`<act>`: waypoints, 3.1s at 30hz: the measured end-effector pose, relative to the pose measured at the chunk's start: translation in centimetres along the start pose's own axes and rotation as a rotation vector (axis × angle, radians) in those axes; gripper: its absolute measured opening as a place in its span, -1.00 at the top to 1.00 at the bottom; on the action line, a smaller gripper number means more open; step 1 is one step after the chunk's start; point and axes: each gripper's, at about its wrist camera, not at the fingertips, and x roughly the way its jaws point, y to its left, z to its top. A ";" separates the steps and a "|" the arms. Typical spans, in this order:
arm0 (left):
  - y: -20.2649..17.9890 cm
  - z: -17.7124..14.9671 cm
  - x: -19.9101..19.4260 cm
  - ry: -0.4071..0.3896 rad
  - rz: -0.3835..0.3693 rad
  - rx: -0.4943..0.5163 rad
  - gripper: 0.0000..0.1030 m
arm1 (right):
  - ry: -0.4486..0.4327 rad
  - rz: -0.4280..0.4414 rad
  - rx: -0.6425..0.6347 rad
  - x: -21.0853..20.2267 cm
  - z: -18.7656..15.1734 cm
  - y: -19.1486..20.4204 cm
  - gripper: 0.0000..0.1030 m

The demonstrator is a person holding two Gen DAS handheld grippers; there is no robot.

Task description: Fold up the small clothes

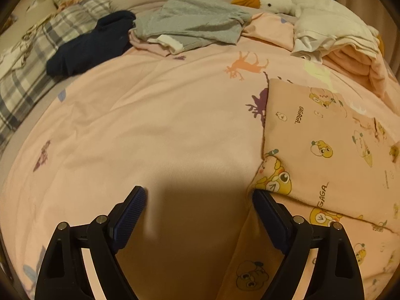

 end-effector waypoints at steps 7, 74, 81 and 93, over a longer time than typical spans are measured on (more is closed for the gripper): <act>-1.5 -1.0 -0.4 -0.071 0.193 0.189 -0.73 | 0.085 -0.138 -0.132 3.6 -1.6 1.2 0.76; 3.7 0.3 0.9 0.099 -0.005 -0.121 -0.71 | -0.145 -0.352 0.023 -1.1 5.3 -4.8 0.08; 3.5 0.1 0.7 0.105 -0.004 -0.109 -0.71 | -0.041 -0.410 -0.343 -3.2 -5.3 3.3 -0.24; 3.4 -0.2 0.5 0.121 -0.011 -0.110 -0.71 | -0.043 -0.696 -0.297 2.0 -7.2 -1.3 0.99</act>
